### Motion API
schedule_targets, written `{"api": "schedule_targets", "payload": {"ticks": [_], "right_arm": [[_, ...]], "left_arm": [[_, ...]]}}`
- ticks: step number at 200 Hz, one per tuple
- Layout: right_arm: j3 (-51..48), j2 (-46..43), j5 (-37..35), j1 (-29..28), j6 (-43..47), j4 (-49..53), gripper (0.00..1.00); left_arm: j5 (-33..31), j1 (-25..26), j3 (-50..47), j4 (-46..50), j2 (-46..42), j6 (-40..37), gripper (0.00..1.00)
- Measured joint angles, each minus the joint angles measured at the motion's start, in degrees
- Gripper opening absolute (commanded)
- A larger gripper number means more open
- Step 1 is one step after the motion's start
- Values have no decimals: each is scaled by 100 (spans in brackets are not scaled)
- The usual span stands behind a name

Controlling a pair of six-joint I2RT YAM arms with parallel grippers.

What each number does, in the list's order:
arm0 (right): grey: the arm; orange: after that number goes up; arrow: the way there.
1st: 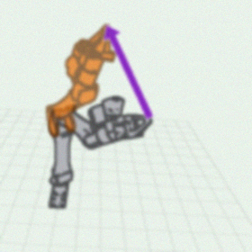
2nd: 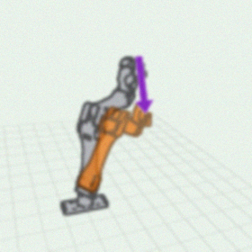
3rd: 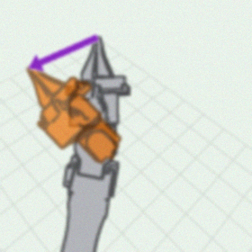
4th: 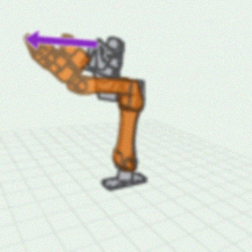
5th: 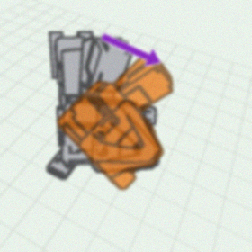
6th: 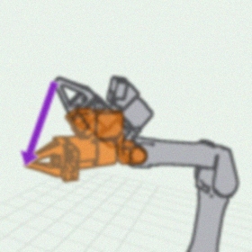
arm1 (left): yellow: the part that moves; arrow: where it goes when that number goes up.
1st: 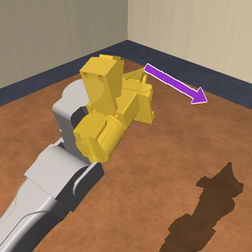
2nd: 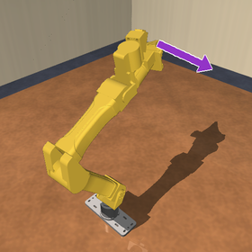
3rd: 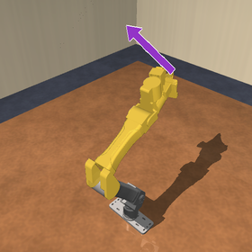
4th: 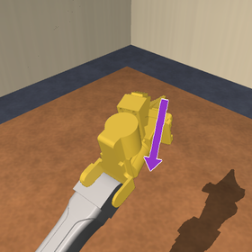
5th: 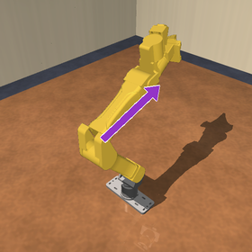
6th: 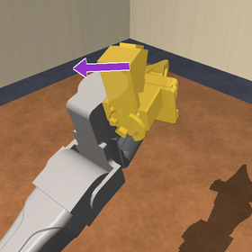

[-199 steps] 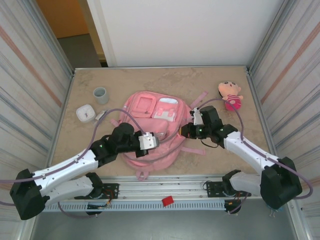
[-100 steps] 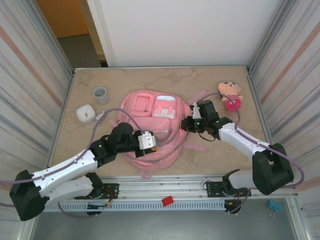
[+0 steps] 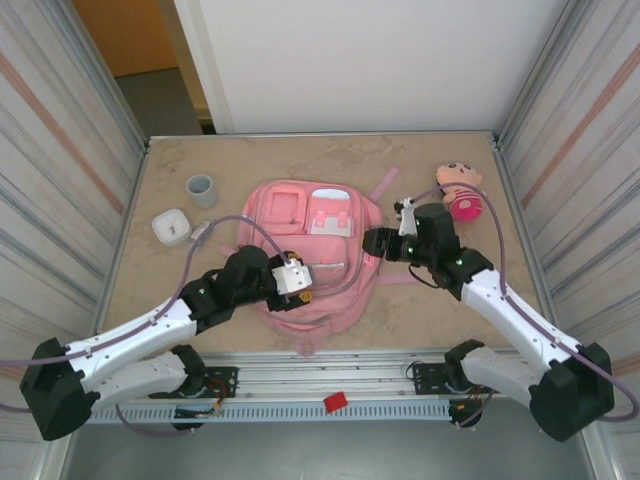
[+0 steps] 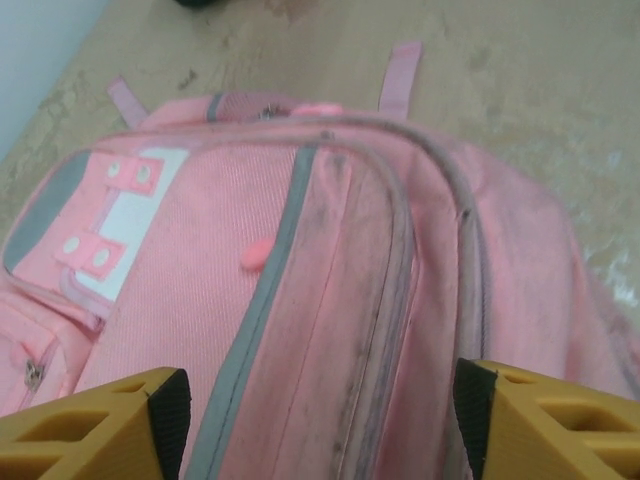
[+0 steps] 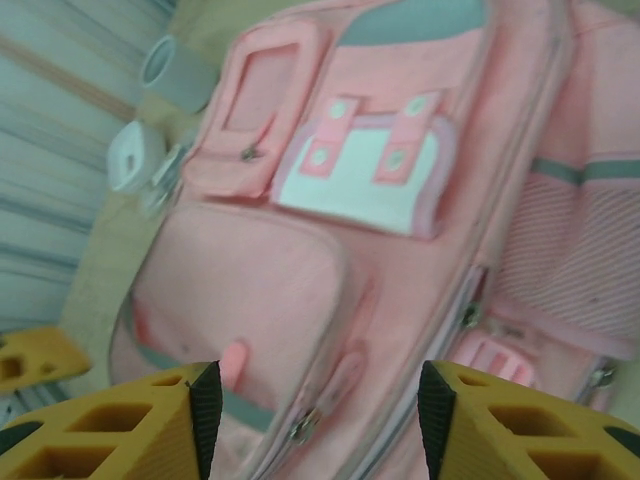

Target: Pack the student bag

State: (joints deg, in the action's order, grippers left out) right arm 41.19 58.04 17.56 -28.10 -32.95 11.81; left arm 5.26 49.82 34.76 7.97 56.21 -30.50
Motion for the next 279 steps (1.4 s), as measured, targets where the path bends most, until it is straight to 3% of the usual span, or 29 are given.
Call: {"api": "schedule_targets", "payload": {"ticks": [32, 65, 81, 92, 138, 194, 244, 279], "right_arm": [[-514, -295, -2, -262, -118, -39, 56], [-802, -496, -109, -282, -129, -155, 58], [-940, -715, -227, -282, -101, -240, 61], [-1067, -925, -284, -282, -68, -361, 63], [-1329, -1193, 114, -225, 319, -763, 73], [-970, 122, 1281, -114, 529, -1290, 87], [-382, 1196, 1873, -111, 826, -1801, 86], [-87, 1786, 2240, -111, 997, -1801, 78]], "left_arm": [[-446, 0, 179, 426, 599, -444, 67], [-706, 0, 372, 540, 1036, -669, 37], [-656, 0, 372, 527, 1008, -732, 15], [-564, -4, 369, 522, 925, -680, 9], [393, -623, -199, -103, 79, -306, 8], [1082, -1010, -684, -627, -306, 76, 8], [1196, -1014, -684, -739, -273, 149, 8], [1305, -1078, -684, -791, -271, 223, 8]]}}
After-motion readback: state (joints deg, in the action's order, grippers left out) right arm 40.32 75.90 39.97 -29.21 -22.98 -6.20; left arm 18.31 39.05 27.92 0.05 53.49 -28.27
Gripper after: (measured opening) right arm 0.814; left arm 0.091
